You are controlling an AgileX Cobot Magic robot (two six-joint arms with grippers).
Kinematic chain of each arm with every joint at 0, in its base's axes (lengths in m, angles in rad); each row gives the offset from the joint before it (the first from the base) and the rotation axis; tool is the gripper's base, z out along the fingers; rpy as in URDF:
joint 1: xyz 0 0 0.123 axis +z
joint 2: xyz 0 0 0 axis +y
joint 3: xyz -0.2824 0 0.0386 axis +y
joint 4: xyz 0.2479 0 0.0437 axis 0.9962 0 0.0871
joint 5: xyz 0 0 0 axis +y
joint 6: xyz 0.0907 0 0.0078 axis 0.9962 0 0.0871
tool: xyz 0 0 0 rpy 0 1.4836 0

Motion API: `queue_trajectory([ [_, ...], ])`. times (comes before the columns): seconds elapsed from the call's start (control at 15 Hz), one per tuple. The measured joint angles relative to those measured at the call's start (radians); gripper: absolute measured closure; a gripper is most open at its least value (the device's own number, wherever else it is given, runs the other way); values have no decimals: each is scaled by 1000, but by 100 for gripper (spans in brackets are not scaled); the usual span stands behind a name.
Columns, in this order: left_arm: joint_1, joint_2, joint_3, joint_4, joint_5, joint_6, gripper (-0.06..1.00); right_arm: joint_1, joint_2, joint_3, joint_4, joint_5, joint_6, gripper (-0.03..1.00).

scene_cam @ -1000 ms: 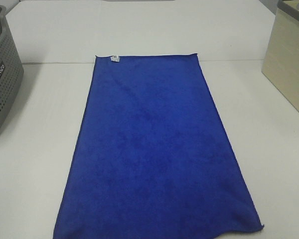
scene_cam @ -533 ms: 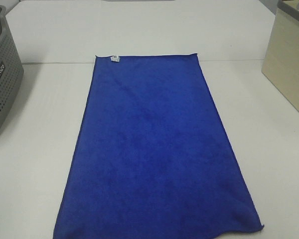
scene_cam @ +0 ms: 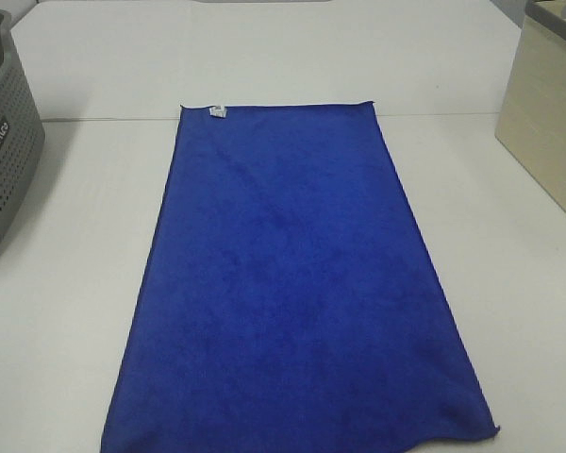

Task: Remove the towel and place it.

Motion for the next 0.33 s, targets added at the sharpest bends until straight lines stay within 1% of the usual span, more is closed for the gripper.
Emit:
queue_trajectory([
  [0.33, 0, 0, 0, 0, 0, 1, 18, 0, 0, 0, 0, 0, 0, 29],
])
